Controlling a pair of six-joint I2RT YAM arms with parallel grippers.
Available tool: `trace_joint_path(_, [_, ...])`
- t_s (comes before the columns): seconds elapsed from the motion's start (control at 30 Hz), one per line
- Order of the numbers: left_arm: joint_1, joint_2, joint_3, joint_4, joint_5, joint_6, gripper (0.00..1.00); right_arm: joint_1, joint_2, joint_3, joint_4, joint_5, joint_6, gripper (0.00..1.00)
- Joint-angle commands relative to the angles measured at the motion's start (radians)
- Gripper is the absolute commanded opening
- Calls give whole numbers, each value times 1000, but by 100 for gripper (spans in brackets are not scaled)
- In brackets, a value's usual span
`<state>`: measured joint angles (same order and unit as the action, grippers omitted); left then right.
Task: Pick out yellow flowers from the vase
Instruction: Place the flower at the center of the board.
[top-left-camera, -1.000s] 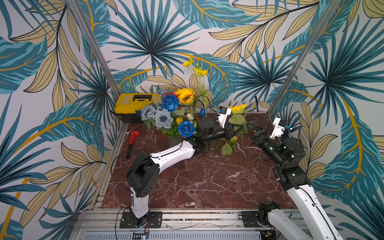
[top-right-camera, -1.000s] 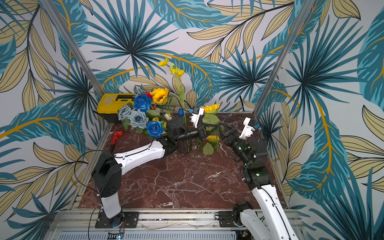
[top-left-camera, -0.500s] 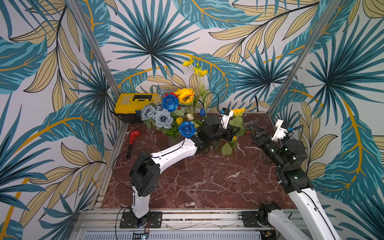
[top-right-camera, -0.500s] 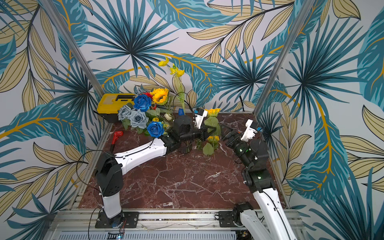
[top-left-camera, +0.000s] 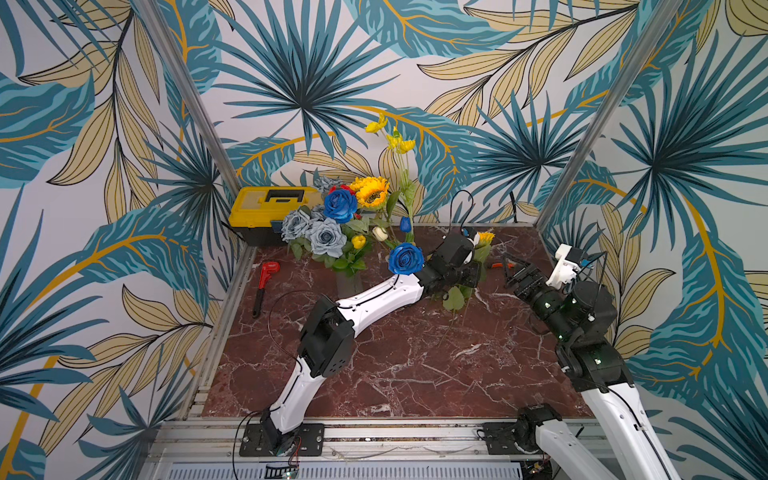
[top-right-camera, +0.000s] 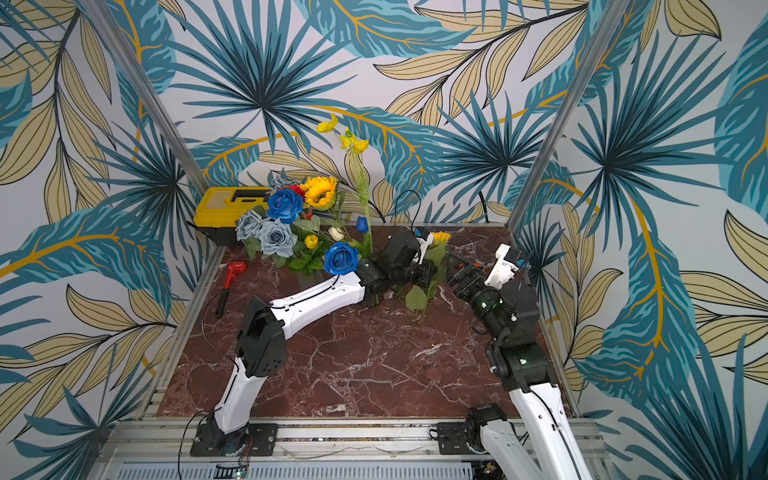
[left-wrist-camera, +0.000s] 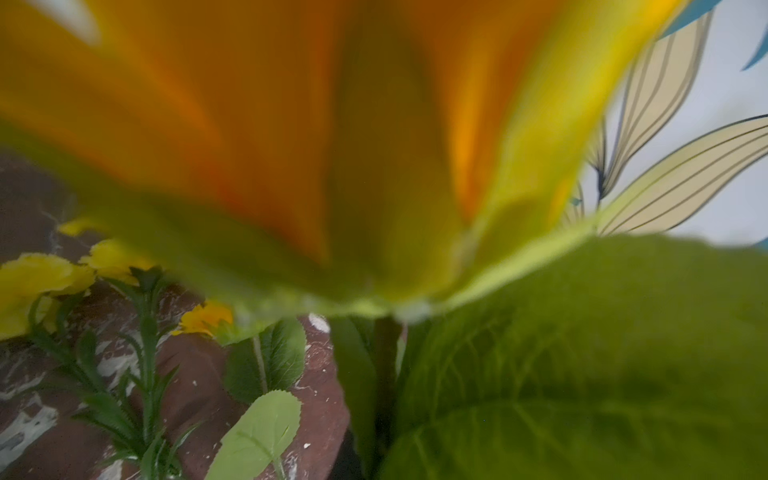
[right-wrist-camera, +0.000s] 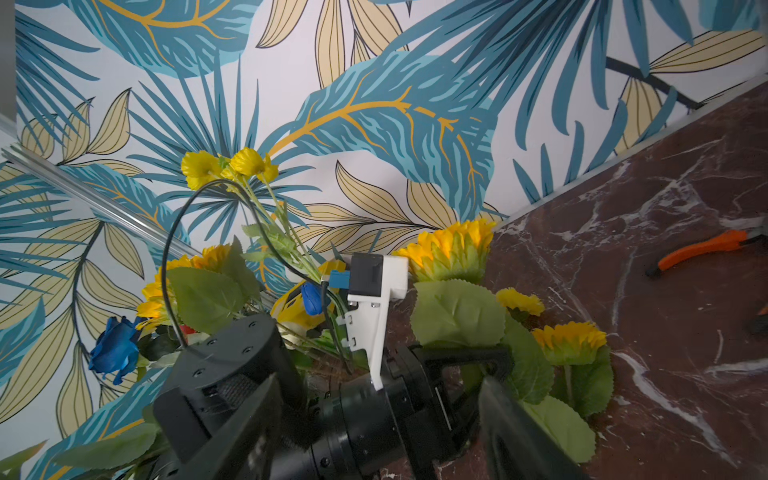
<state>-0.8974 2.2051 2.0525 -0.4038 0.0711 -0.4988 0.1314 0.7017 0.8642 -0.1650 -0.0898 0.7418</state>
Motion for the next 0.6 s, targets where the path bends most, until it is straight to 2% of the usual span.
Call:
trace_joint_path(0.0, [0, 46, 87, -123, -46, -13, 11, -3, -15, 9, -83, 77, -38, 75])
trace_joint_path(0.27, [27, 149, 172, -149, -57, -86, 22, -2, 5, 1, -63, 52, -37, 75])
trace_joint_path(0.47, [48, 176, 203, -149, -54, -86, 32, -3, 6, 1, -62, 46, -40, 75])
trace_joint_path(0.57, [48, 176, 195, -148, -63, -84, 33, -3, 3, -1, -63, 47, -39, 75])
